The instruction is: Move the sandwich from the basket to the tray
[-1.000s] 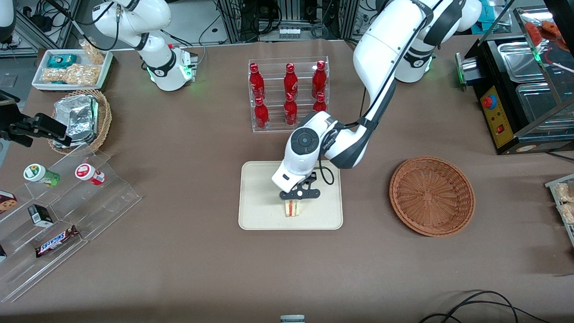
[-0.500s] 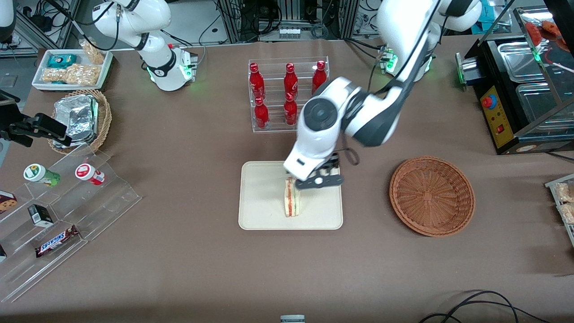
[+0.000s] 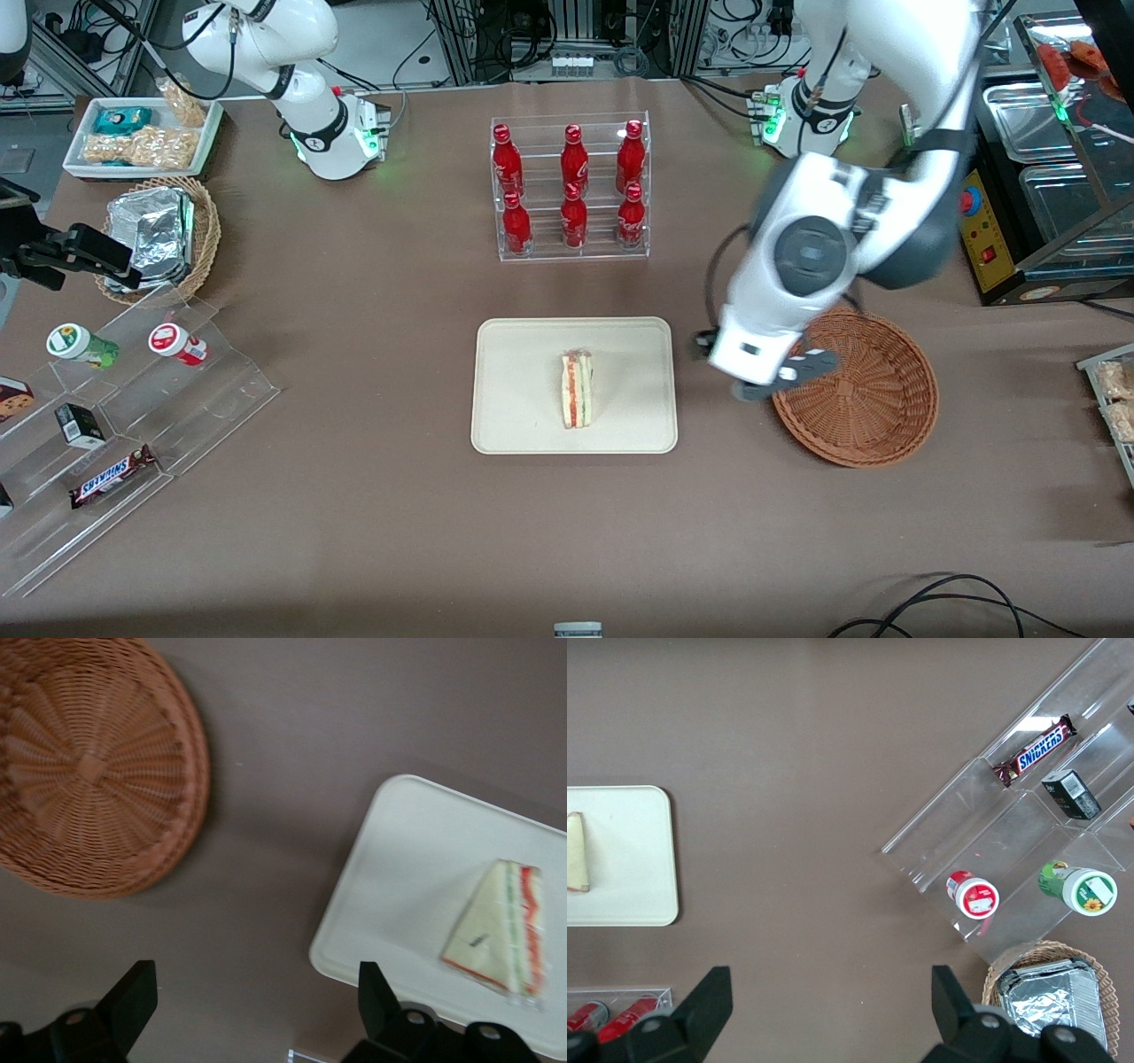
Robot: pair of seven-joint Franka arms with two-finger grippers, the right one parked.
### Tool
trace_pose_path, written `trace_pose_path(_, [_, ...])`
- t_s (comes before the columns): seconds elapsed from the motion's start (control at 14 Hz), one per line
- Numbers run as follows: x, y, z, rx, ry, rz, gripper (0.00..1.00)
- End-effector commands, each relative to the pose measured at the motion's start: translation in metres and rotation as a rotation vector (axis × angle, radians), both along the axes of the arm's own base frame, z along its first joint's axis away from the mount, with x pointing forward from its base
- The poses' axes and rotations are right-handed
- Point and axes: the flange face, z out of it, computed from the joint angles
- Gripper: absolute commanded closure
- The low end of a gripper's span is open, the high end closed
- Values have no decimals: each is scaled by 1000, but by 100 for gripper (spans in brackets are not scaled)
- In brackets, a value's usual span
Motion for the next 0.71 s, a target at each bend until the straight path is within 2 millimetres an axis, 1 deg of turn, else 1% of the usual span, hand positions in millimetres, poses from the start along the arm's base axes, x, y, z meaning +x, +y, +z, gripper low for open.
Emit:
trace_pose_path(0.0, [-25,64,21,-10,22,-61,0])
trace_pose_path(0.07, [-32,81,24,-12,24,-65,0])
trace_pose_path(0.14, [-33,102,31,-8,17,-46,0])
trace_pose_path(0.29, [-41,134,50,11,15,-72,0])
trace_pose_path(0.36, [-45,147,59,12,29,-89,0])
trace_pose_path(0.43, [-49,155,71,8,21,-96,0])
trace_pose_path(0.5, [-50,173,77,3,17,-91,0])
trace_pose_path(0.57, [-52,192,87,-4,11,-92,0])
trace_pose_path(0.64, [-53,195,92,-11,8,-122,0])
